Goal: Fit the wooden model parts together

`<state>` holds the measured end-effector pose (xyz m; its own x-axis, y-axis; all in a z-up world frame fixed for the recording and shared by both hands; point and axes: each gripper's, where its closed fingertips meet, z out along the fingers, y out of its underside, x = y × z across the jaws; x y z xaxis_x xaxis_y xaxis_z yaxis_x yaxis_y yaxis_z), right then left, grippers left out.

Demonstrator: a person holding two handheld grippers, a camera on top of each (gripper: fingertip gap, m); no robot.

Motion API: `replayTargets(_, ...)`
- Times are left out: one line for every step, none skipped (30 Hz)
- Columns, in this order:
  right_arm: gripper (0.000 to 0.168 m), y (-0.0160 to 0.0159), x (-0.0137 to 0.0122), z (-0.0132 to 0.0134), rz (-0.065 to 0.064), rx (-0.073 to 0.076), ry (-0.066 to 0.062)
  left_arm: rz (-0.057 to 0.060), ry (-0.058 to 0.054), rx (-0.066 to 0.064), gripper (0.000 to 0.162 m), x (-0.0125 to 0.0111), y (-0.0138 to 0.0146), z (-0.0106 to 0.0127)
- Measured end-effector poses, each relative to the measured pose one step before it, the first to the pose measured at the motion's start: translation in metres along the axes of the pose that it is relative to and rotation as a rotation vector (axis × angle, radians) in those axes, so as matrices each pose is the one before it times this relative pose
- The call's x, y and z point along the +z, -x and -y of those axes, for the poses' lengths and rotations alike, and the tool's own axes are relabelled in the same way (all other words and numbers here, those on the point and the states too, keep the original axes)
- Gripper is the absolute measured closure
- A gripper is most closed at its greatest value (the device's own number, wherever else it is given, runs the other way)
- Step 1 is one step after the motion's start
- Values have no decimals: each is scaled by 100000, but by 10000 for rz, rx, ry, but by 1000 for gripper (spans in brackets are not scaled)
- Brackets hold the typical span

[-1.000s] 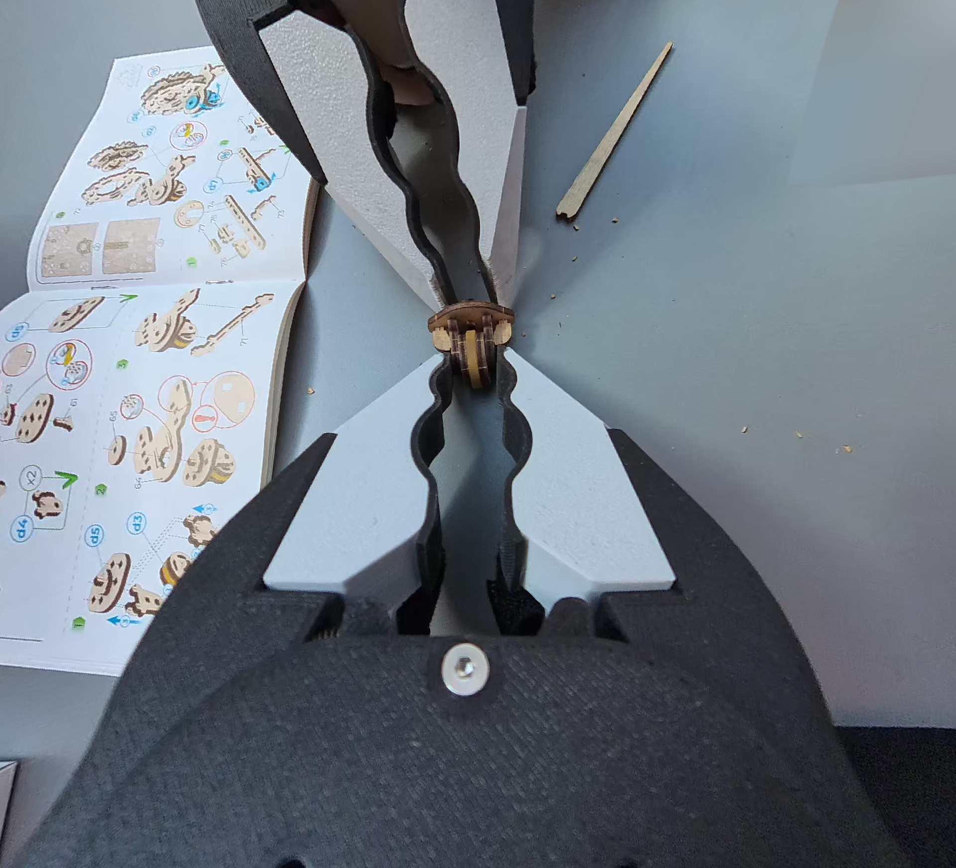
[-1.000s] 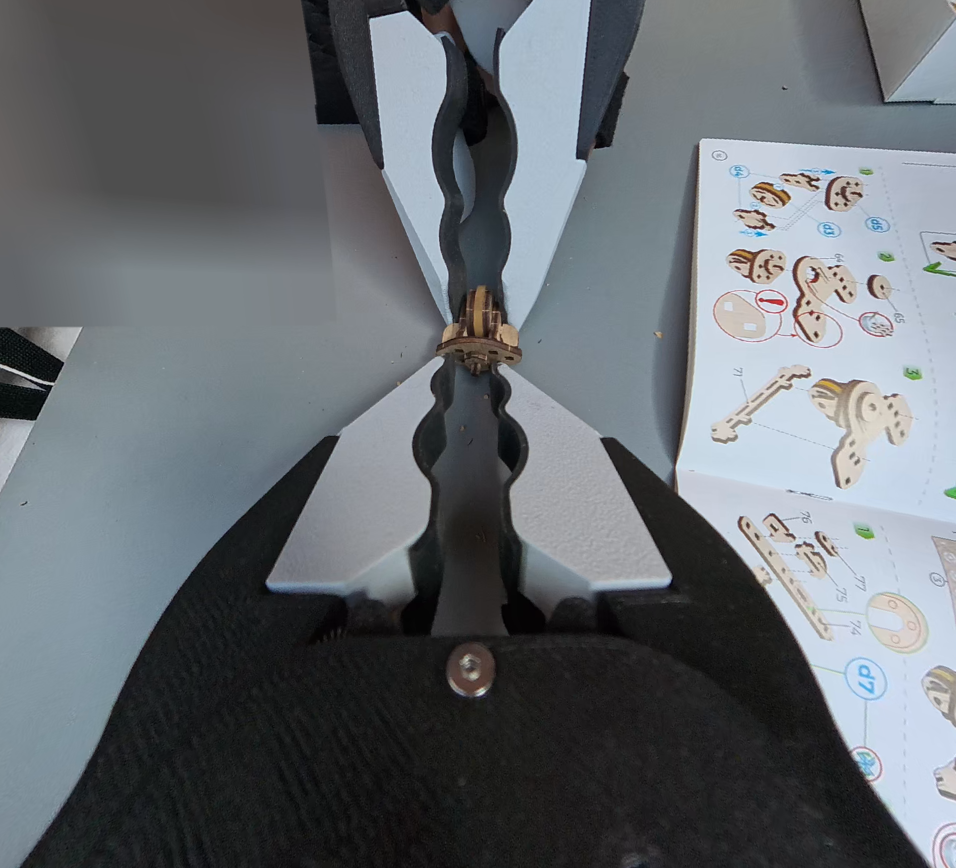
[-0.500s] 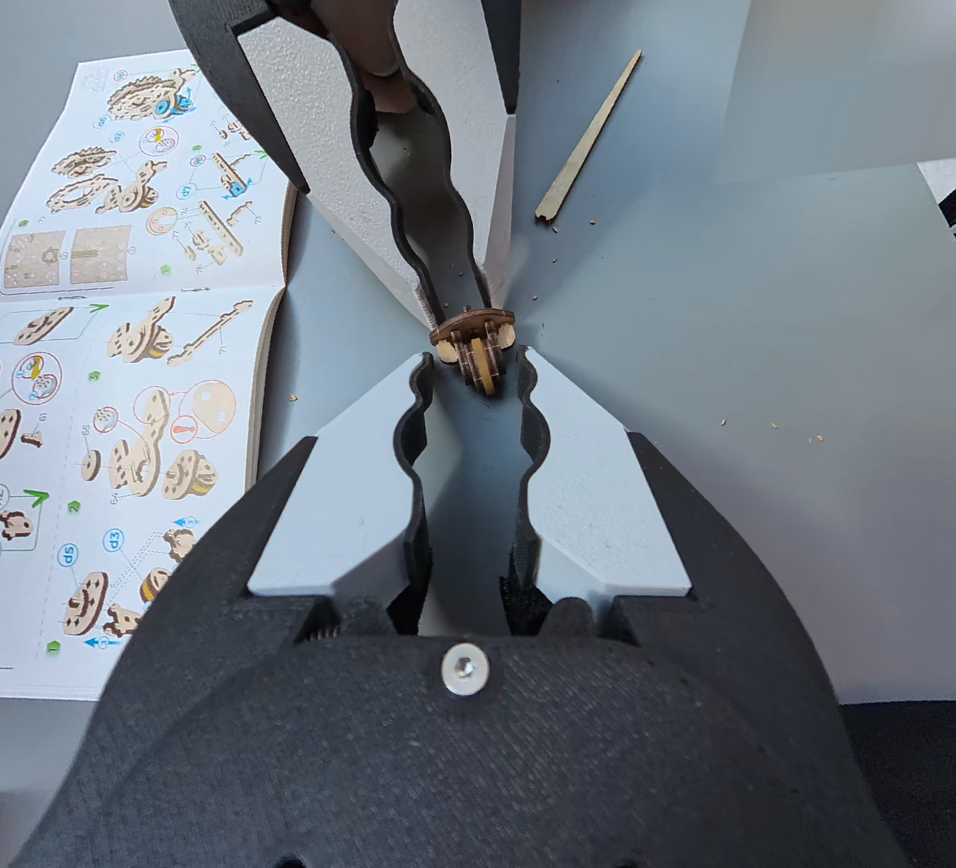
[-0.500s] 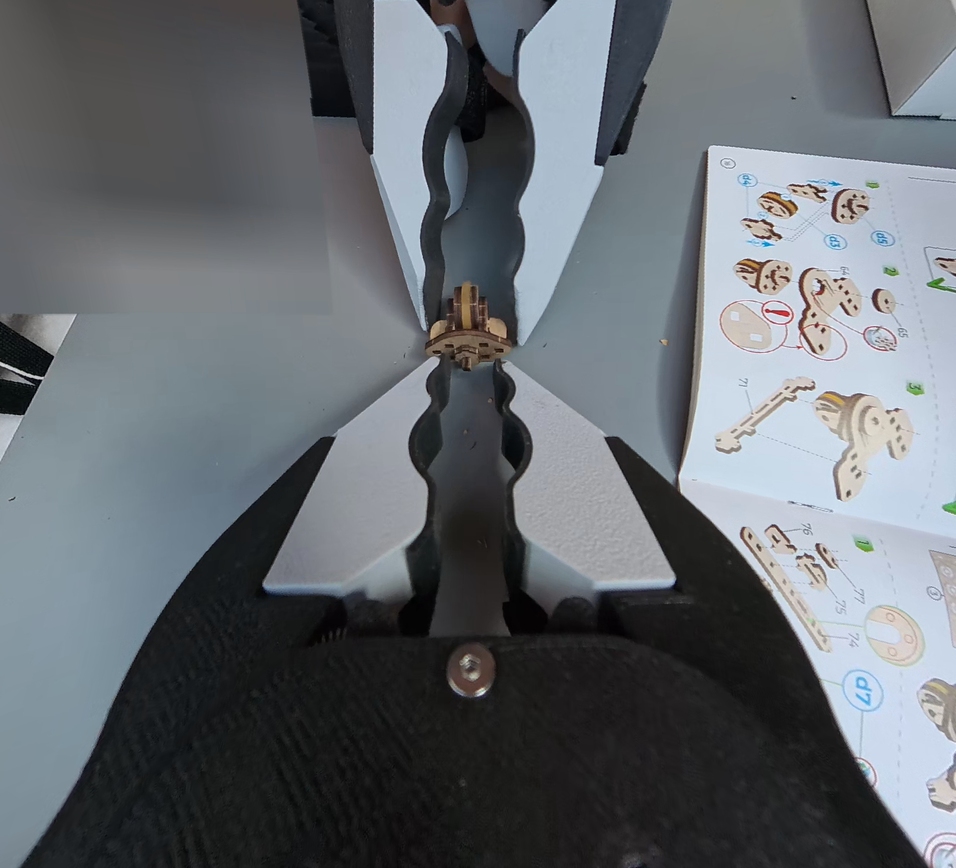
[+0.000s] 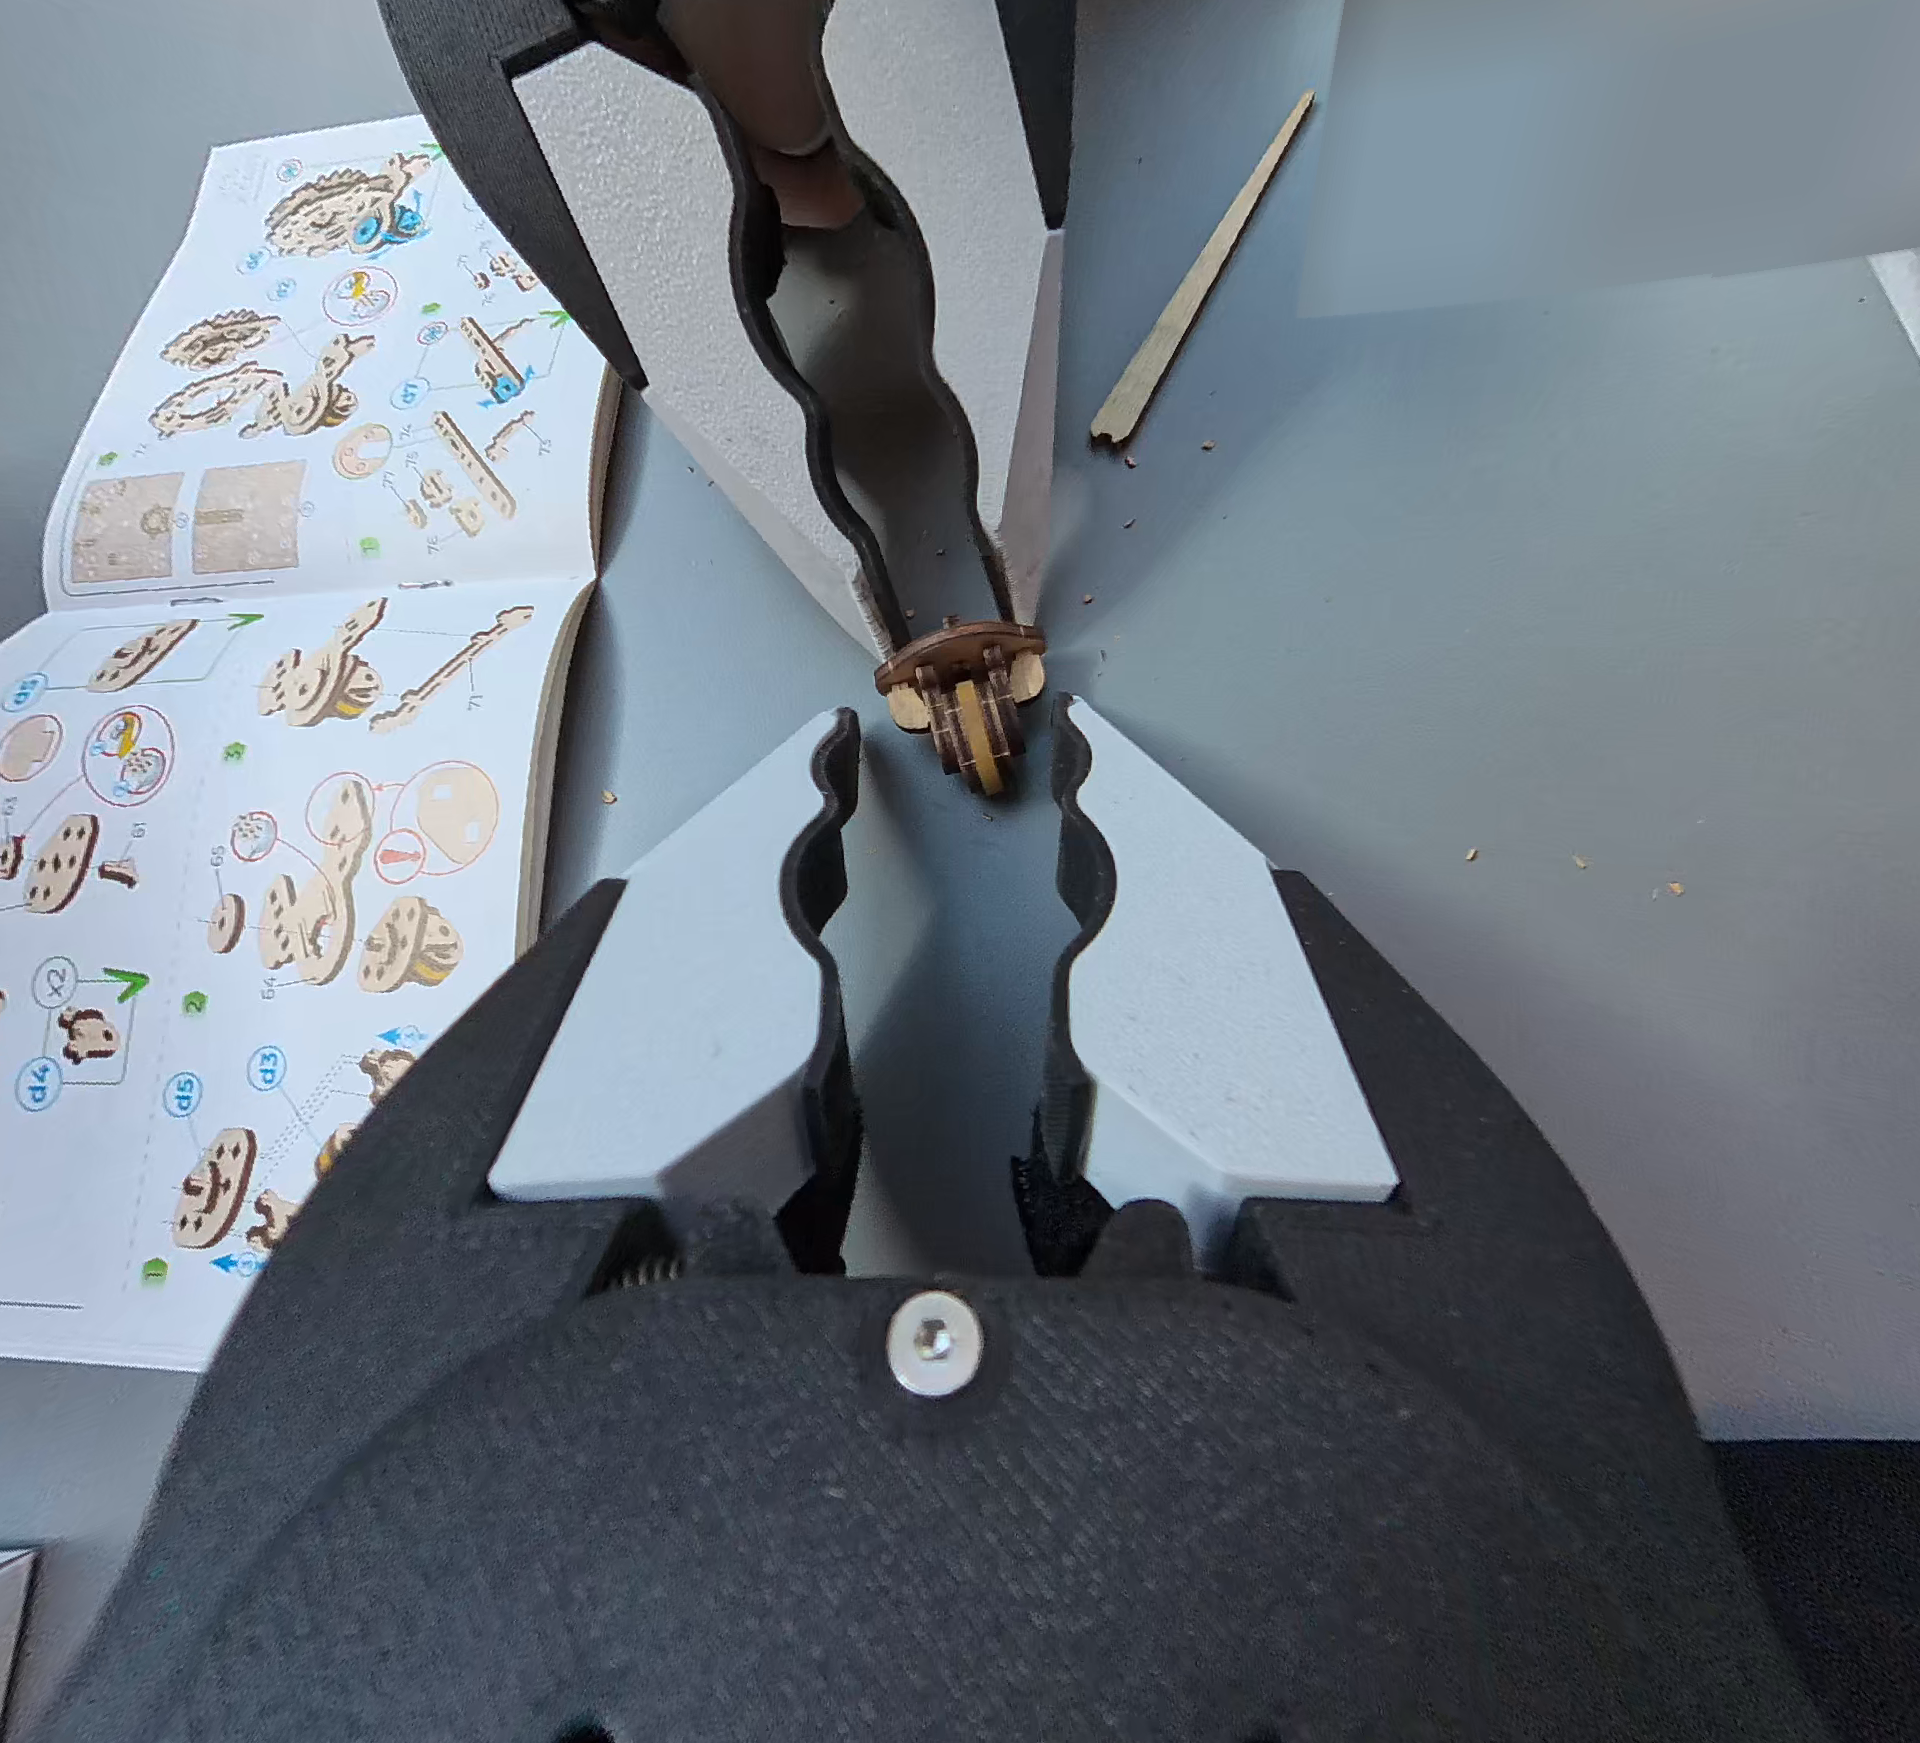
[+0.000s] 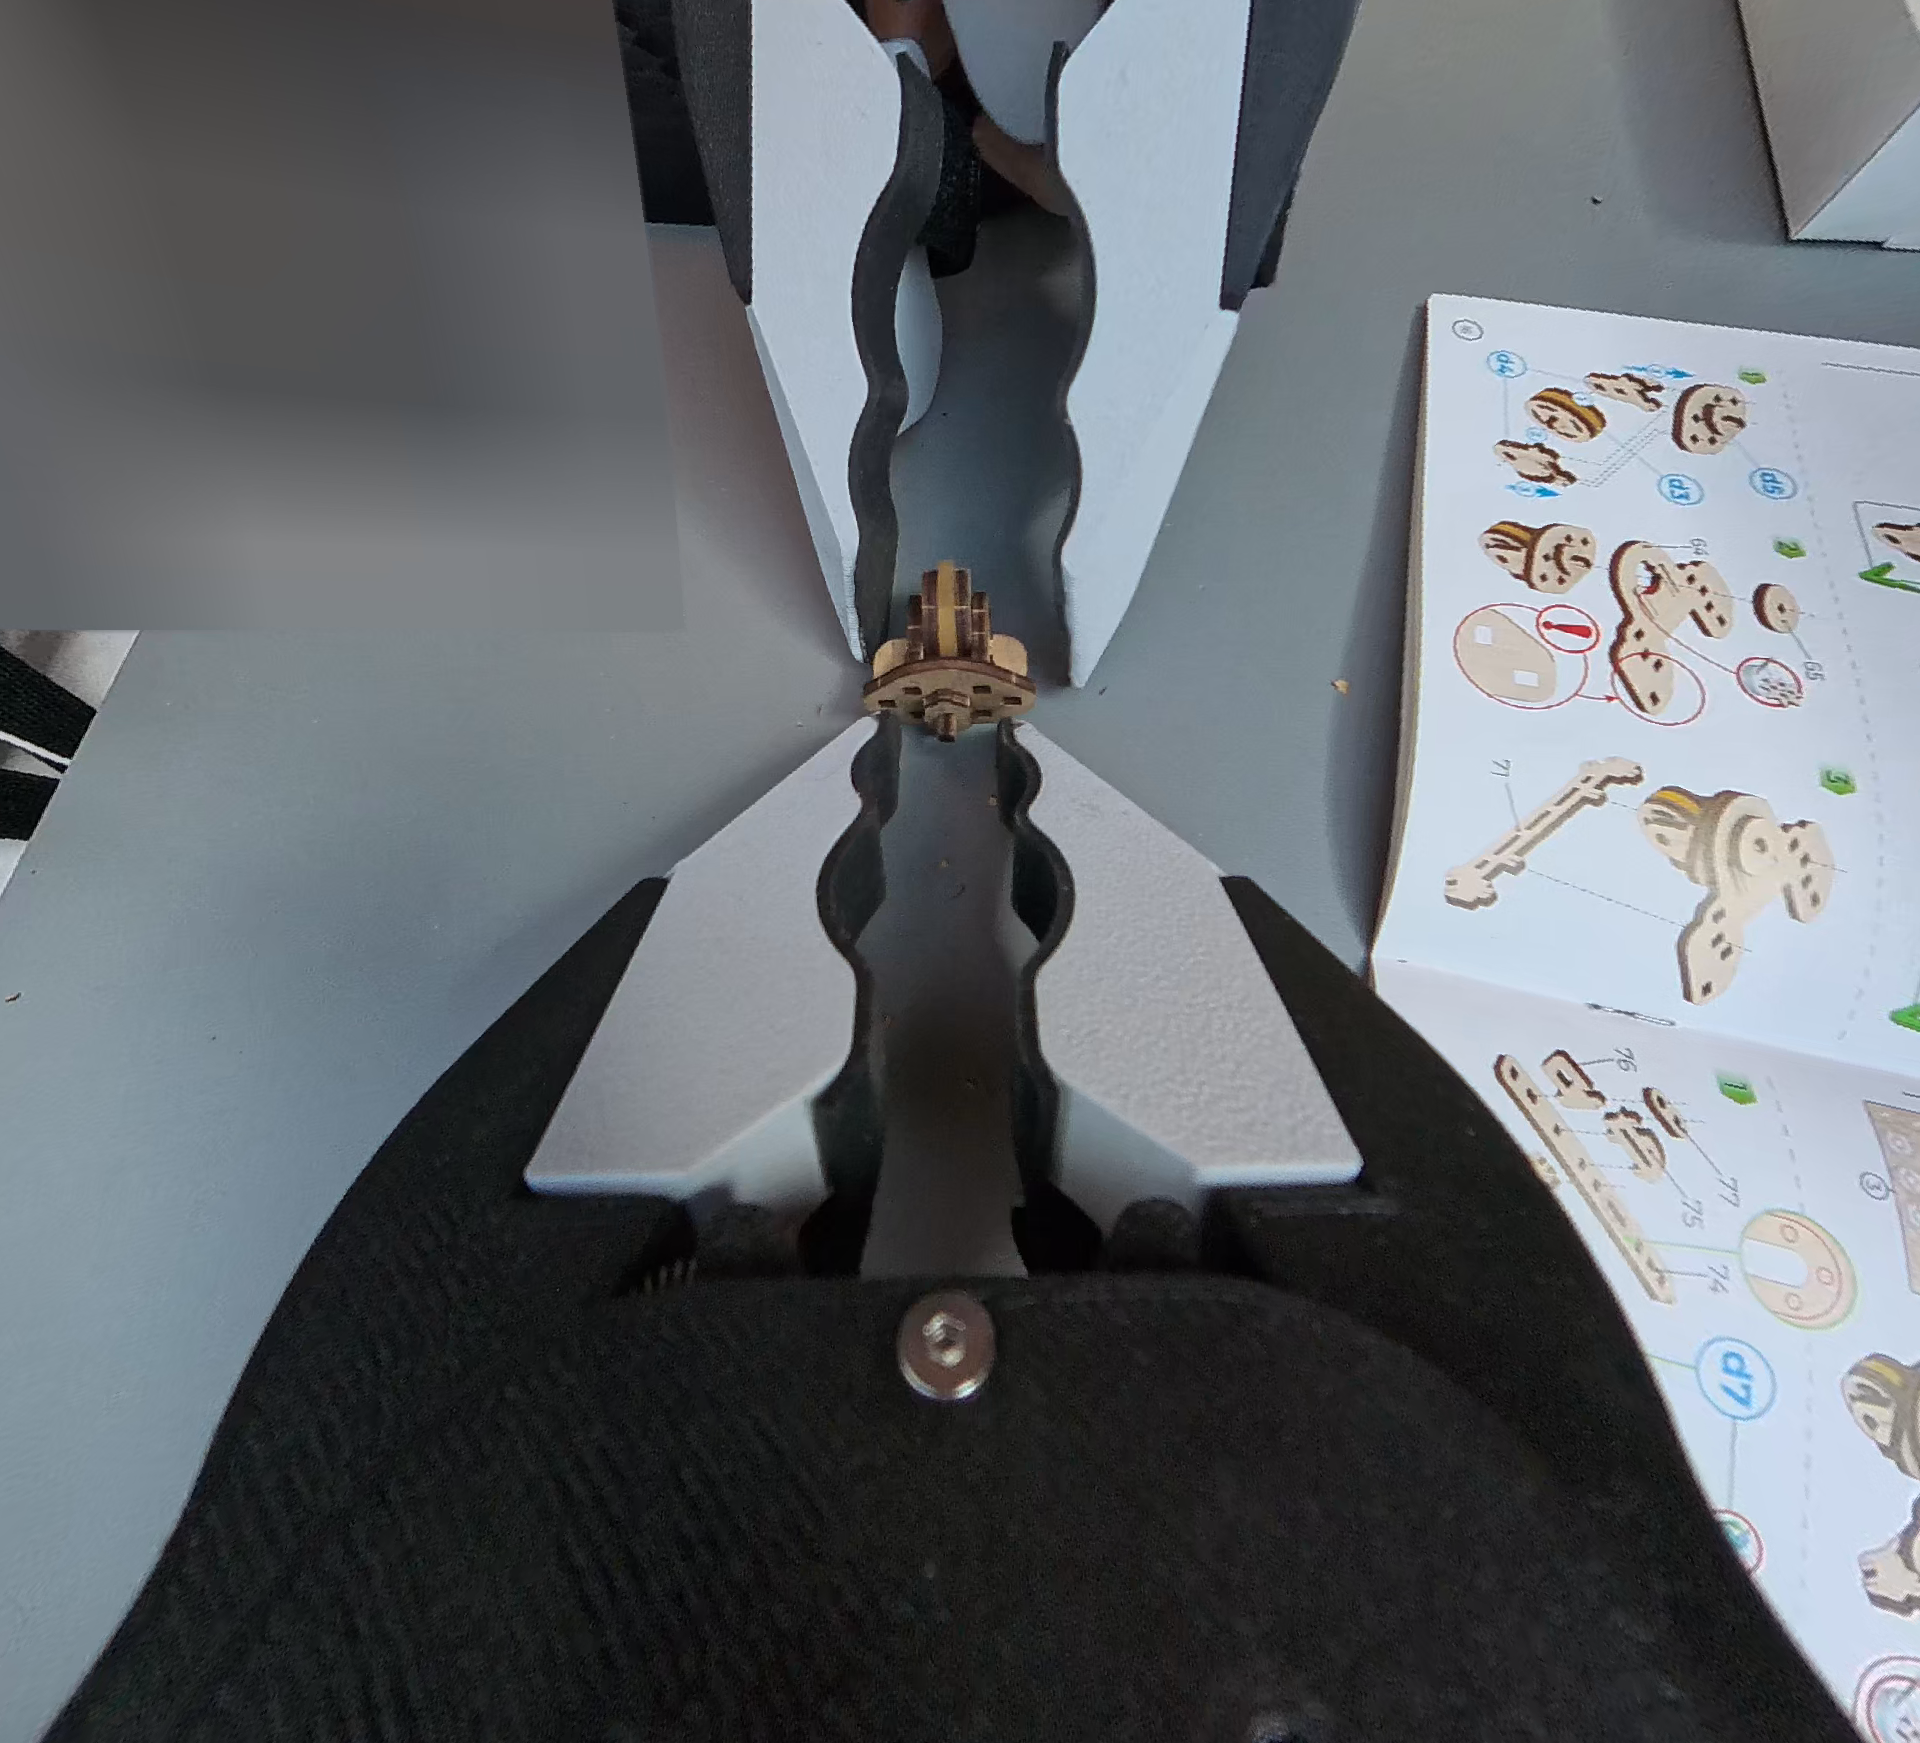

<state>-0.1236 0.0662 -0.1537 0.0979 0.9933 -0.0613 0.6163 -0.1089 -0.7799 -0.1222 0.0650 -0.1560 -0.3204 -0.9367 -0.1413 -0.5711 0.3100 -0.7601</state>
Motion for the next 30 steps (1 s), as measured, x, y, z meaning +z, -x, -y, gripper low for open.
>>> replayTargets(151,14,8,-4,3,-17,10,7,19,-18,122,-2,29,30)
replayTargets(151,3,3,5,10,-1,-3,14,7,-68,121,-21,50,107)
replayTargets(151,4,-3,5,23,18,-5,-5,-77,-116,119,-65,29,305)
replayTargets(151,-1,2,-5,22,14,-3,-54,-119,-140,117,-90,-47,397)
replayTargets(151,6,-9,-8,7,-3,1,38,-58,-207,118,-74,65,329)
replayTargets(151,5,-5,-11,-7,-21,5,214,148,-294,119,-43,346,-36)
replayTargets(151,20,-7,-15,-12,-32,6,140,349,-318,116,38,216,-393)
replayTargets(151,26,-13,-20,-12,-36,5,35,382,-327,113,92,17,-452)
replayTargets(150,17,8,-16,-15,-32,6,-95,306,-248,111,98,-251,-291)
replayTargets(150,14,-12,-17,-18,-30,3,-154,207,-124,110,85,-402,-120)
replayTargets(150,9,-7,5,-17,-24,-1,-24,104,-61,111,68,-183,-27)
replayTargets(150,8,4,-1,-12,-22,3,130,19,1,114,33,98,-20)
replayTargets(150,7,13,-4,-7,-18,0,68,-17,17,115,9,72,-7)
replayTargets(150,-1,-5,11,-3,-9,-3,-36,-28,-1,119,-30,-49,17)
replayTargets(150,16,10,11,-5,-26,-6,-84,-43,16,125,-17,-127,26)
replayTargets(150,22,10,1,-14,-42,4,-49,-26,38,130,-4,-90,0)
replayTargets(150,23,13,7,-8,-40,0,-17,-29,56,134,-12,-61,37)
replayTargets(150,25,13,7,12,-19,3,16,-16,28,135,3,-3,1)
replayTargets(150,23,9,30,22,2,-11,7,24,-5,135,38,21,-49)
replayTargets(150,19,20,30,30,9,-15,23,-3,-14,135,20,46,8)
replayTargets(150,16,32,27,24,0,0,14,-6,21,135,20,24,-4)
replayTargets(150,-4,31,44,6,-23,-8,17,-5,34,135,9,7,-1)
replayTargets(150,-14,32,37,-8,-37,1,28,0,20,134,17,26,4)
replayTargets(151,-16,26,34,-1,-26,-1,37,-3,8,134,18,40,7)
replayTargets(152,-2,34,40,8,-10,-1,36,0,12,134,10,31,12)
replayTargets(152,-14,44,42,-2,-8,7,39,3,44,134,33,30,6)
replayTargets(153,-18,39,42,-17,-41,1,39,-3,57,134,54,14,33)
replayTargets(153,20,49,24,-4,-57,16,15,-3,96,134,36,-26,32)
replayTargets(153,24,41,28,0,-58,19,1,-15,92,134,6,-26,23)
replayTargets(153,-18,1,-15,-11,-36,33,-24,-15,-2,134,1,-11,-6)
